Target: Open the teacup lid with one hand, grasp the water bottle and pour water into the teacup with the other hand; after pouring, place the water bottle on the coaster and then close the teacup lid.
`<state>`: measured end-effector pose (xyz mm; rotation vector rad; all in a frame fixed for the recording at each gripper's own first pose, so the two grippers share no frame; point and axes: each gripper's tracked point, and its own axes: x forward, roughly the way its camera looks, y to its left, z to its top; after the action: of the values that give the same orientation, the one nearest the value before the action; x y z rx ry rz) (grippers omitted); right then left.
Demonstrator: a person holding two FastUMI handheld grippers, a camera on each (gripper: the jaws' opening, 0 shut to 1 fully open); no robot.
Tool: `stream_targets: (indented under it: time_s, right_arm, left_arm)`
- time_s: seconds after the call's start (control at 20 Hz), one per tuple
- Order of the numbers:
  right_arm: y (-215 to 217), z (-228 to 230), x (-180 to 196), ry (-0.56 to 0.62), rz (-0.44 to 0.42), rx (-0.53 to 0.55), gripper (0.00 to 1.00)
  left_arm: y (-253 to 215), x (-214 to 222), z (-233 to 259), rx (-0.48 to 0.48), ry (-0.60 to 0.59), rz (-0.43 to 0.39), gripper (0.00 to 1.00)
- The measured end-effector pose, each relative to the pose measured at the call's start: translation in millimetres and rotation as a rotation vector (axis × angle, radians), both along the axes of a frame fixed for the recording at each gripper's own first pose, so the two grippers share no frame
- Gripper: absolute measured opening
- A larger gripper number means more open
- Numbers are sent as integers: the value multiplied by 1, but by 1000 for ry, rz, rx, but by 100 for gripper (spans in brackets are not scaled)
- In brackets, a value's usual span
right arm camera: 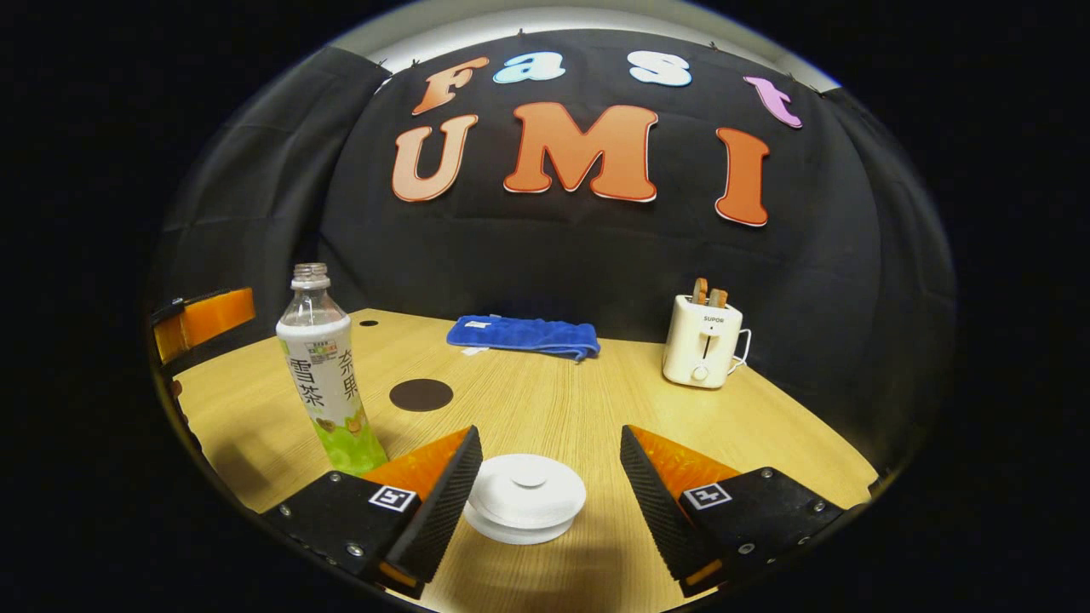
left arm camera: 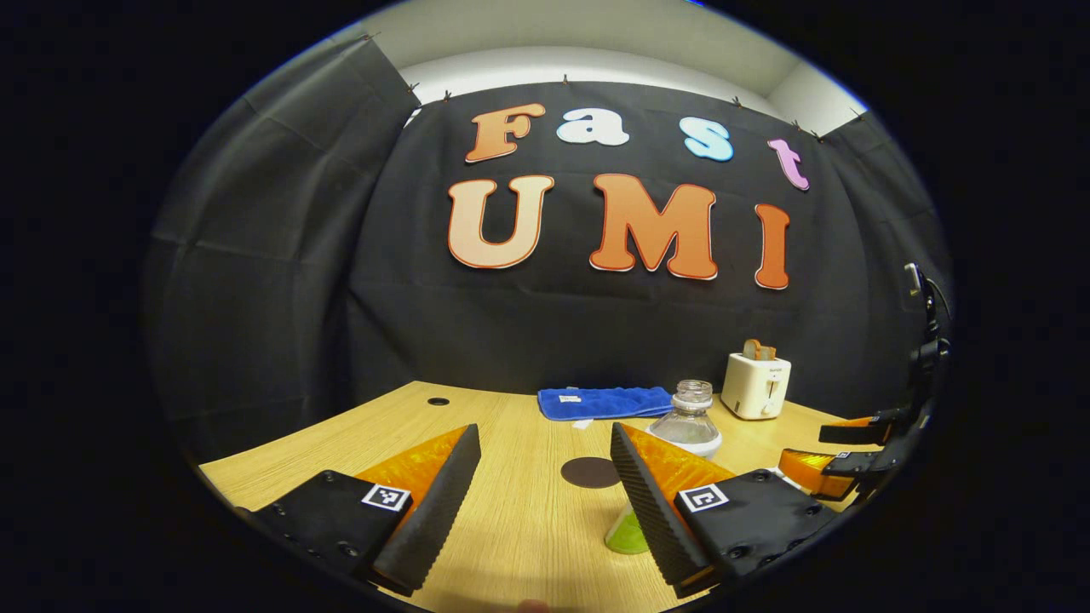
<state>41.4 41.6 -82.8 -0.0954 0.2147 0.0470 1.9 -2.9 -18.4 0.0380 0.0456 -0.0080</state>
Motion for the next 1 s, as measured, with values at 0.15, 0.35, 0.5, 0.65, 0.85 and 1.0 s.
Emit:
stream_targets:
  time_s: [0.15,0.35,0.5,0.65,0.85,1.0]
  right_arm:
    - [6,-7,7,15,9,7,98]
    - [8,-21,11,49,13,-11,91]
    - [9,-26,13,63,15,-8,80]
    - [9,-30,14,75,16,-10,69]
    - [13,-36,15,91,24,-8,55]
    - [14,-36,17,89,28,-9,45]
  left_arm:
    - [1,1,-1,4,2,3,99]
    - [2,1,-2,3,4,6,99]
    - [2,1,-3,1,8,6,99]
    - [2,1,-3,1,10,5,99]
    - [2,1,-6,5,13,6,99]
    - [2,1,-7,9,17,5,99]
